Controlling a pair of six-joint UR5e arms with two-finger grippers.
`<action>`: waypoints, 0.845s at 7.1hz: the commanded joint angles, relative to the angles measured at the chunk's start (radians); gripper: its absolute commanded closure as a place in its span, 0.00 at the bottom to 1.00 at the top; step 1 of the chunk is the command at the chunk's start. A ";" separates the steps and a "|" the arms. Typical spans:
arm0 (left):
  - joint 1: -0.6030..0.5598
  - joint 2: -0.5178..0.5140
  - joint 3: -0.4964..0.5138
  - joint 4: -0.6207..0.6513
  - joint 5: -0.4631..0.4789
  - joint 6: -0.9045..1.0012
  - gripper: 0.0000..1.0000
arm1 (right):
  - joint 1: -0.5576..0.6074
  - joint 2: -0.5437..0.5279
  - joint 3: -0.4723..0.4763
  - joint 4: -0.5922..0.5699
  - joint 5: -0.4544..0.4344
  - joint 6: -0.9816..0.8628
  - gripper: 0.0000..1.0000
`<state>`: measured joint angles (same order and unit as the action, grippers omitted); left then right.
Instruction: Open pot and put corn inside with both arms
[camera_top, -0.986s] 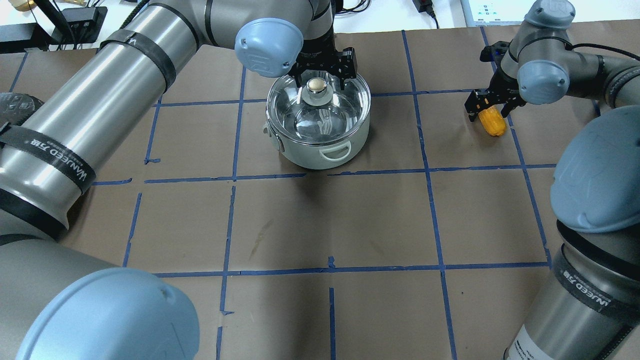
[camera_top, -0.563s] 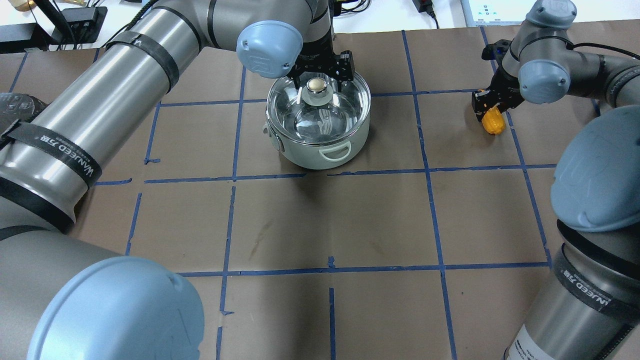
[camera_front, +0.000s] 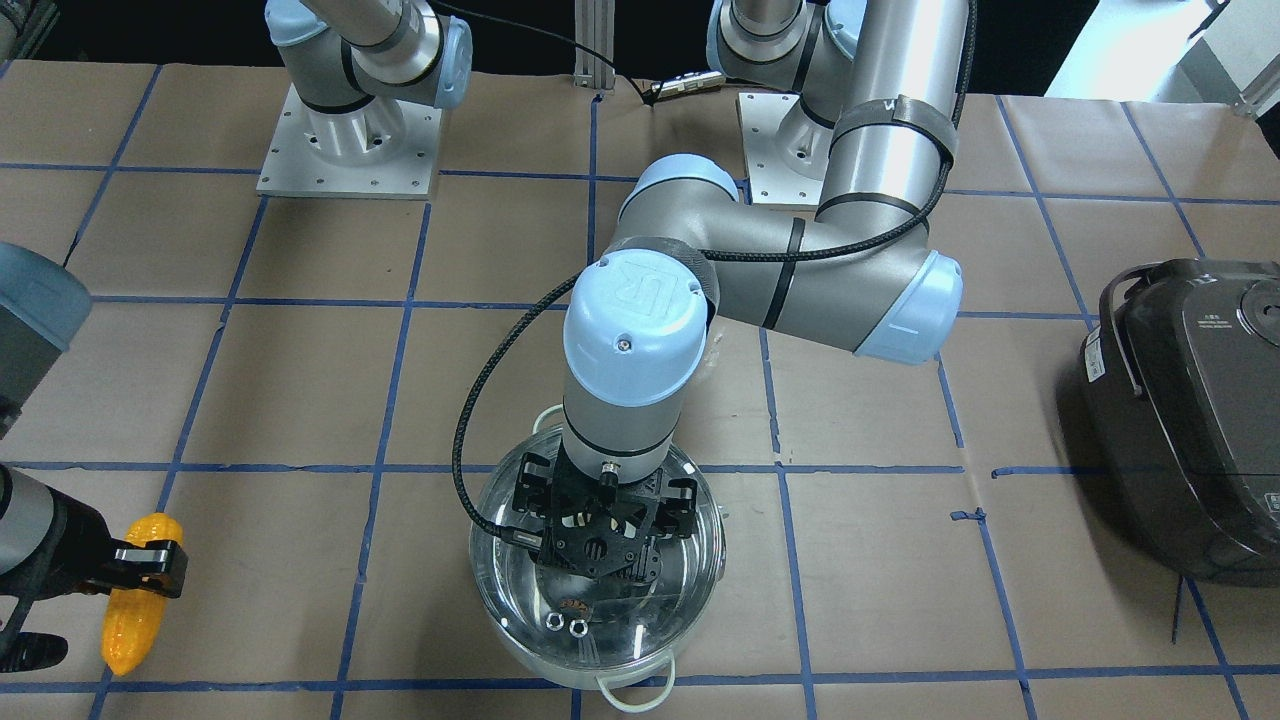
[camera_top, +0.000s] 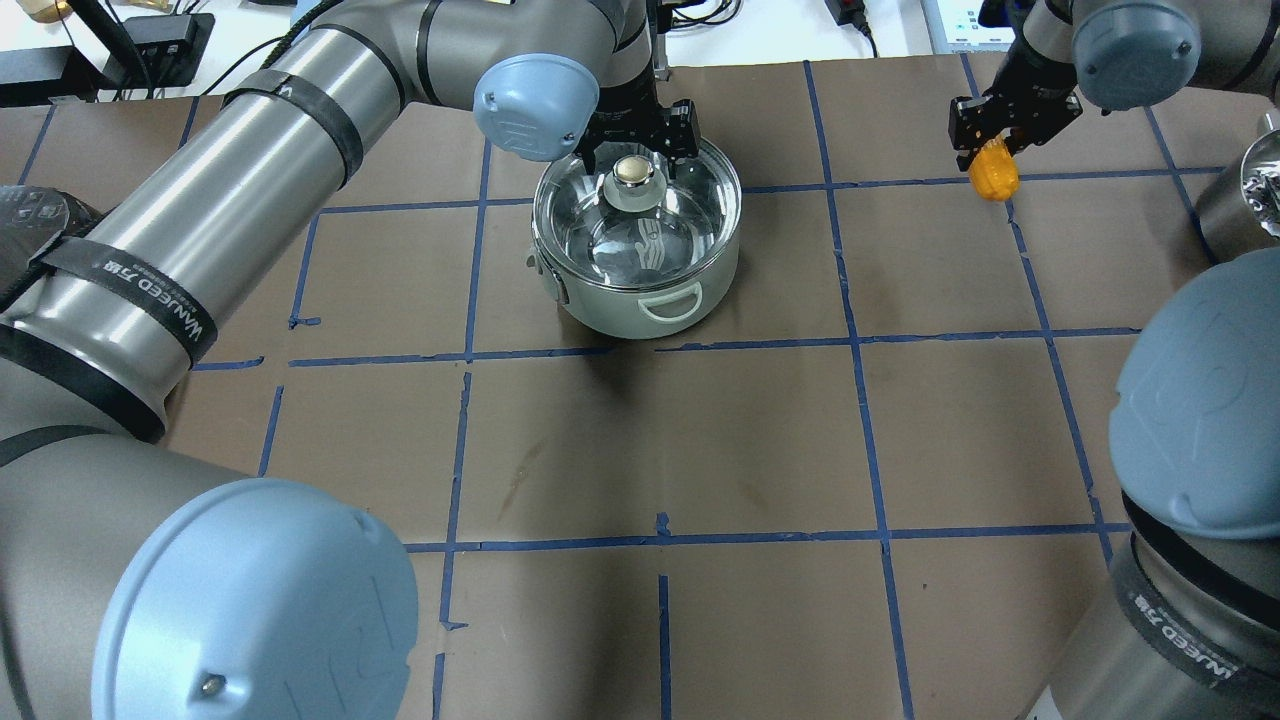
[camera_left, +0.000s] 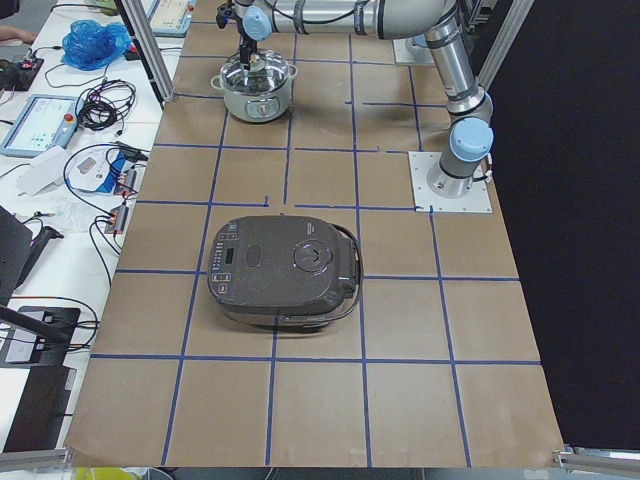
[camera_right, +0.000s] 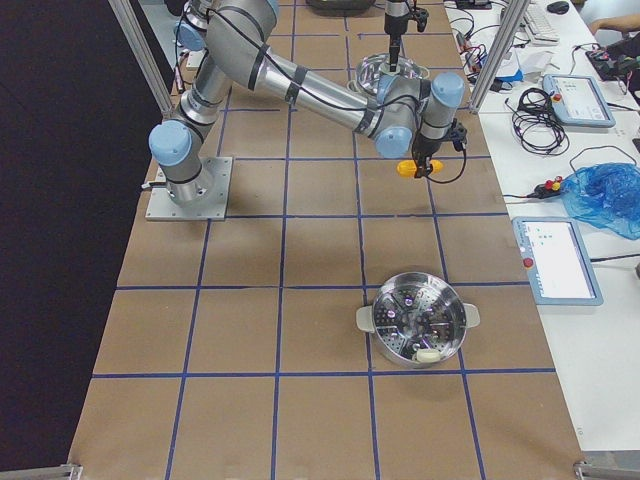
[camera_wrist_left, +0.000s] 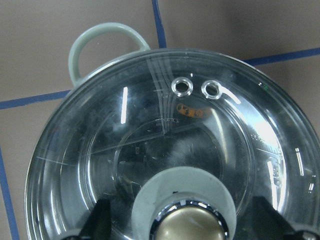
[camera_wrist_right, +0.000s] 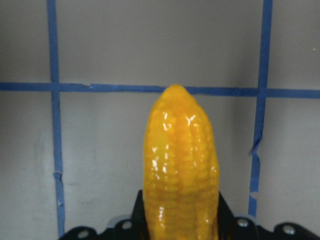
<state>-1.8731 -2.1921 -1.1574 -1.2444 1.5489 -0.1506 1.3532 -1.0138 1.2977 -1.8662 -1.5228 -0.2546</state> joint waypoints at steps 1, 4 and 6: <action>0.002 -0.005 0.002 0.008 0.000 -0.001 0.00 | 0.037 -0.095 -0.003 0.108 0.001 0.044 0.91; -0.003 0.015 -0.013 -0.024 0.048 -0.012 0.79 | 0.076 -0.170 0.012 0.180 0.004 0.086 0.91; -0.003 0.041 -0.005 -0.095 0.046 -0.014 0.98 | 0.078 -0.170 0.015 0.180 0.004 0.086 0.91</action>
<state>-1.8754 -2.1660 -1.1673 -1.3028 1.5912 -0.1623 1.4287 -1.1816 1.3103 -1.6874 -1.5187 -0.1701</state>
